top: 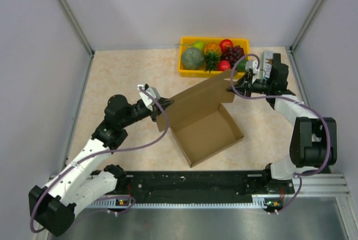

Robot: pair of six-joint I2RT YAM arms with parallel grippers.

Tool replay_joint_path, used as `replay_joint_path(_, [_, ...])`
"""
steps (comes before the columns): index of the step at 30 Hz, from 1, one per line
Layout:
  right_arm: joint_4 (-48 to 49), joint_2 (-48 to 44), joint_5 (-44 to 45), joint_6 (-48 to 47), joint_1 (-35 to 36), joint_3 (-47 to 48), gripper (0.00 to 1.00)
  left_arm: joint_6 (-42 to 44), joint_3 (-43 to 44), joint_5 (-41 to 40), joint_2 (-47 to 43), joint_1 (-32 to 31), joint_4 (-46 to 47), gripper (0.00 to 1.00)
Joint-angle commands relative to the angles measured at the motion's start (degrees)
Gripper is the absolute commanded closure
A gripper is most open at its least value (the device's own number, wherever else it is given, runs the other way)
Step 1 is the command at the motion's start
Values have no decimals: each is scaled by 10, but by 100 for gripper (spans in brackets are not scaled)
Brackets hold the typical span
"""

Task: Fold the paper box

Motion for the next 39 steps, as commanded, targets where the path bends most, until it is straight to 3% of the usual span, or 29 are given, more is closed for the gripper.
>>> replay_joint_path(1, [136,-51,30,80,5,-31,96,-61,22,-113,-5,3,48,90])
replay_joint_path(4, [176,-73,56,101,5,-53,100,-89,24,-170,-21,3,31,60])
replay_joint_path(7, [208,-89,77,115,5,-75,100,-117,29,-215,-46,3,-16,46])
replay_joint_path(8, [212,-90,84,116,19,-78,100,-121,29,-224,-53,3,-27,18])
replay_joint_path(9, [213,-90,87,116,22,-82,100,-134,31,-250,-58,3,-39,2])
replay_joint_path(15, [214,-83,105,115,25,-90,100,-184,37,-379,-126,5,-184,2])
replay_joint_path(17, [212,-80,115,115,25,-88,100,-198,23,-414,-160,8,-207,13])
replay_joint_path(18, [209,-77,118,116,25,-86,100,-211,15,-411,-170,8,-210,25])
replay_joint_path(21, [193,-72,126,114,26,-76,100,-237,-10,-397,-193,10,-224,28])
replay_joint_path(24, [185,-73,128,109,25,-76,100,-225,-56,-341,-203,10,-181,11])
replay_joint_path(27, [182,-70,128,108,26,-73,100,-200,-95,-289,-185,10,-111,9])
replay_joint_path(30, [181,-68,123,108,26,-73,100,-164,-97,-294,-137,10,-82,23])
replay_joint_path(32, [180,-69,120,108,26,-72,100,-144,-88,-309,-95,10,-59,23])
replay_joint_path(36, [172,-68,115,101,26,-69,100,-109,-54,-246,-24,11,-55,22])
replay_joint_path(39, [171,-68,116,101,26,-69,100,-106,-57,-247,-19,11,-35,34])
